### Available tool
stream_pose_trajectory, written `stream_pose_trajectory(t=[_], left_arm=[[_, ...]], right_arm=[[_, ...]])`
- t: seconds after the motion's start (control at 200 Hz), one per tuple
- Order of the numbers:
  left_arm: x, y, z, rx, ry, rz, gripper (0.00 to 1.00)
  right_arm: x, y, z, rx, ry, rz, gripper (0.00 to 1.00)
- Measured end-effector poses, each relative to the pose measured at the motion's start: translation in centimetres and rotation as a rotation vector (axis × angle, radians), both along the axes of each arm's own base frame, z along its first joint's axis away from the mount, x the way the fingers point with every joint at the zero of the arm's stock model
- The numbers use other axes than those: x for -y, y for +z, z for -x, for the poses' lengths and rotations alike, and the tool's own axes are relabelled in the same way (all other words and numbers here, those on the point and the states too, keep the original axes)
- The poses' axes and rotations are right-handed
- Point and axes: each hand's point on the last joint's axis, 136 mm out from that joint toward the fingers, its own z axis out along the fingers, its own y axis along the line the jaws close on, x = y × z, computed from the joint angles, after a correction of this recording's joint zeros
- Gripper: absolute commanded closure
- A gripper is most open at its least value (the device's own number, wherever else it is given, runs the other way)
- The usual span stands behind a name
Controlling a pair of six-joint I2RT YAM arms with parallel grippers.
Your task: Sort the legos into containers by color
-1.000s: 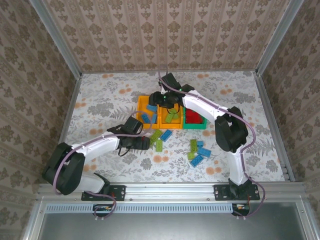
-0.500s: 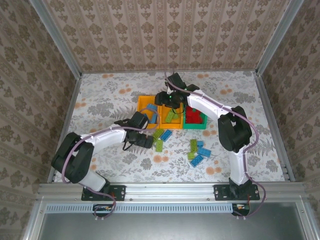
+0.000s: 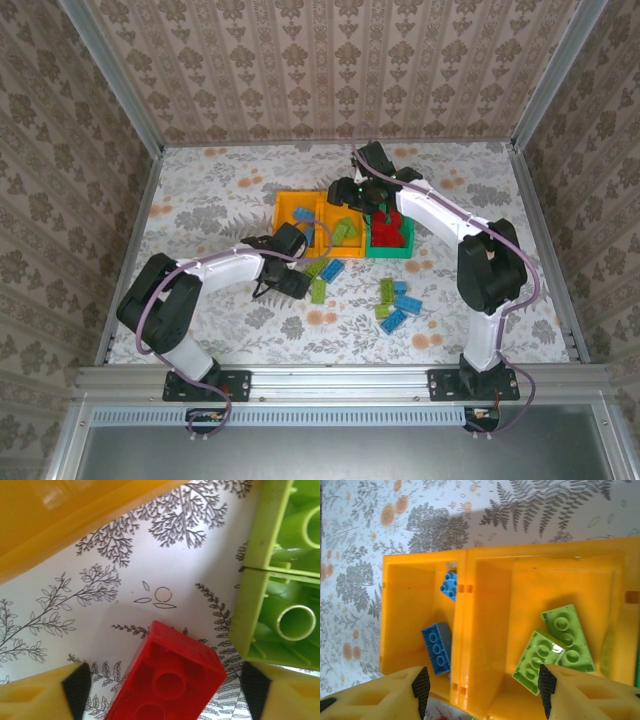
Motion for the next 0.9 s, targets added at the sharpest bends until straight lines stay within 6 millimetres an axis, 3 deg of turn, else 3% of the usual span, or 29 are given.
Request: stream_pose_trajectory(t=[0.17,0.315,0.485,0.615,0.765,0.895], left_arm=[[0.3,0.0,0.3,-0.003,-0.02,0.0,0.59],[0.9,0.1,0.8,-0.003,-0.04,0.005,0.72],[1.7,0.8,1.7,0.001,-0.054,0.023,0.76],[2.0,2.6,2.1,0.029,-0.048,0.055,0.76],[2.3,5.9,1.6,0.088,-0.037,0.099,0.75],[4.7,10.4,-0.5,0.172,-0.045,0.194,0.73]], right_arm=[[0.7,-0.9,0.3,-0.019,-0.01,0.012,0.37],[1.4,-0.7,1.0,-0.021,-0.017,0.015,0.36],[3.1,0.4,1.6,0.004,-0.047,0.021,0.36],[5.9,1.4,2.5,0.034,-0.094,0.043,0.34],[10.1,2.6,3.6,0.069,-0.177,0.066,0.34],[13.2,2.1,4.8,0.071,-0.234,0.11,0.34]])
